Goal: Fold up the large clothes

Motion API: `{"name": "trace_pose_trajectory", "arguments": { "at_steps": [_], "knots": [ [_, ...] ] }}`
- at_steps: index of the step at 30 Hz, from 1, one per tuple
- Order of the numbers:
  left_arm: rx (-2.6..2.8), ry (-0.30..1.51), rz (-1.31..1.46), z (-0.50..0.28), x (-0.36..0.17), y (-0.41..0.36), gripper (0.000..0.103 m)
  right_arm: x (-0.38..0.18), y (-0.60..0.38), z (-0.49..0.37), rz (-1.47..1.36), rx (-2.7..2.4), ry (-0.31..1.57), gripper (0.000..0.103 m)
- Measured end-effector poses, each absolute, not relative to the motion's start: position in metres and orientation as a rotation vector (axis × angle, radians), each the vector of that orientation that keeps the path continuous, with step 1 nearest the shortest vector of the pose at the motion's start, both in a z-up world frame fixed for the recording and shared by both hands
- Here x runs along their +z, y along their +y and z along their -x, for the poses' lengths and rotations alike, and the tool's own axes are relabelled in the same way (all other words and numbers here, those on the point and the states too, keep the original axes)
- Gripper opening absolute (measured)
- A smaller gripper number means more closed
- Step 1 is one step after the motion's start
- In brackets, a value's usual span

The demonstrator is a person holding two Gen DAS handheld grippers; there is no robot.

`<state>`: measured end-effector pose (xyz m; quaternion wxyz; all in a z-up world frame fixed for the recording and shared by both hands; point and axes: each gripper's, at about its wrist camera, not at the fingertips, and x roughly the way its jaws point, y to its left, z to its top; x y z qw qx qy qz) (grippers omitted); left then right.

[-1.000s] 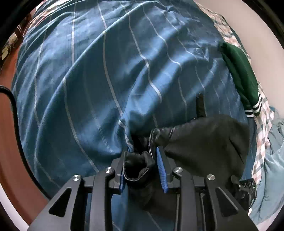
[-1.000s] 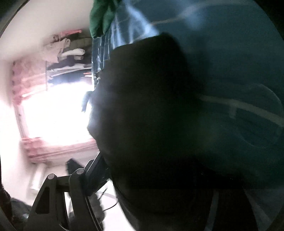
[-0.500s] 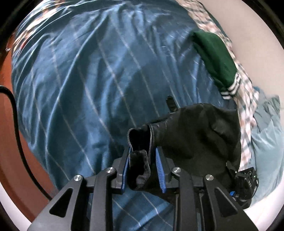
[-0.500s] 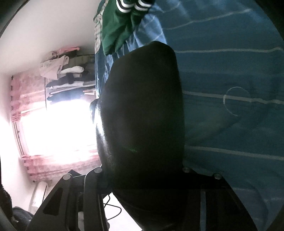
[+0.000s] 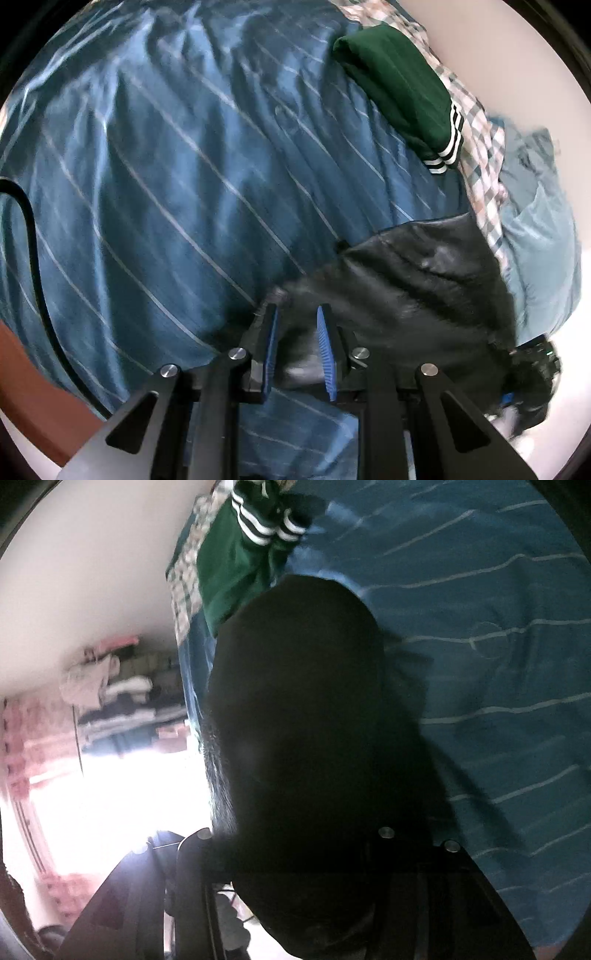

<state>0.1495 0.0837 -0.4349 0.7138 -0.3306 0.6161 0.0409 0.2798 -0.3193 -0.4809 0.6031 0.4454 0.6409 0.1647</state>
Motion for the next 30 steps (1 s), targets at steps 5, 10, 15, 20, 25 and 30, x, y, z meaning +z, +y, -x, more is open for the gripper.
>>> {"name": "trace_pose_trajectory", "arguments": {
  "at_steps": [5, 10, 15, 20, 25, 30],
  "knots": [
    [0.069, 1.375, 0.604, -0.168, -0.429, 0.119, 0.019, -0.445, -0.282, -0.289, -1.110, 0.387, 1.371, 0.045],
    [0.052, 1.312, 0.663, -0.193, -0.419, 0.153, 0.075, -0.426, -0.242, -0.325, -1.252, 0.459, 1.254, 0.045],
    [0.010, 1.102, 0.790, -0.257, -0.388, 0.180, 0.086, -0.417, -0.203, -0.388, -1.327, 0.563, 1.167, 0.044],
    [0.010, 0.949, 0.884, -0.360, -0.383, 0.193, 0.086, -0.413, -0.177, -0.478, -1.356, 0.659, 1.115, 0.044],
    [-0.001, 0.909, 0.853, -0.453, -0.398, 0.187, 0.086, -0.429, -0.179, -0.586, -1.357, 0.704, 1.098, 0.044],
    [0.007, 0.994, 0.708, -0.547, -0.459, 0.152, 0.086, -0.498, -0.203, -0.700, -1.362, 0.703, 1.170, 0.044]
  ]
}}
